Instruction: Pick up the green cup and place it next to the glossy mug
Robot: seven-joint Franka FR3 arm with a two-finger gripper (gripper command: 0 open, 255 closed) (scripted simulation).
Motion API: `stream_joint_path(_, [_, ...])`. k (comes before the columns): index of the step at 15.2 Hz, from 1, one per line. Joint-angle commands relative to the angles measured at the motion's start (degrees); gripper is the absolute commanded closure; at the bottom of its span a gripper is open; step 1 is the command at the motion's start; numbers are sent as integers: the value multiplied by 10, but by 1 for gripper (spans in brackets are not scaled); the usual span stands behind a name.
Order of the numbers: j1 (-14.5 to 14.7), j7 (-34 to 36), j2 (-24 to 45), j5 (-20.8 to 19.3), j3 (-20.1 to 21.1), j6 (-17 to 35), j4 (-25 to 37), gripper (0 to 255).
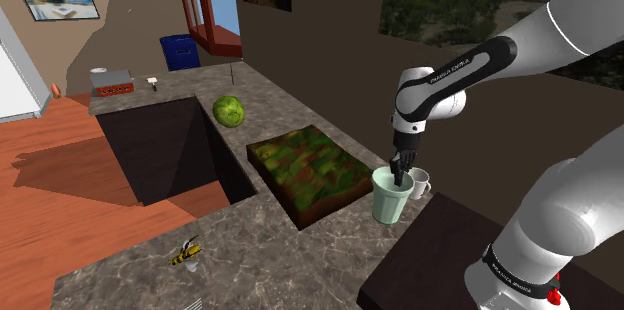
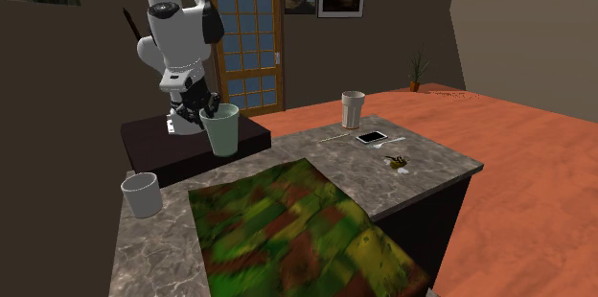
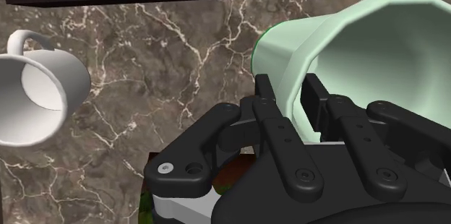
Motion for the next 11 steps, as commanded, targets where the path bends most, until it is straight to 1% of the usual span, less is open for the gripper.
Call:
stream_joint_path(1, [2,-4,13,4,0,20,-6,255])
stream_joint_path(11, [12,-35,100,34,-2,118,-21,255])
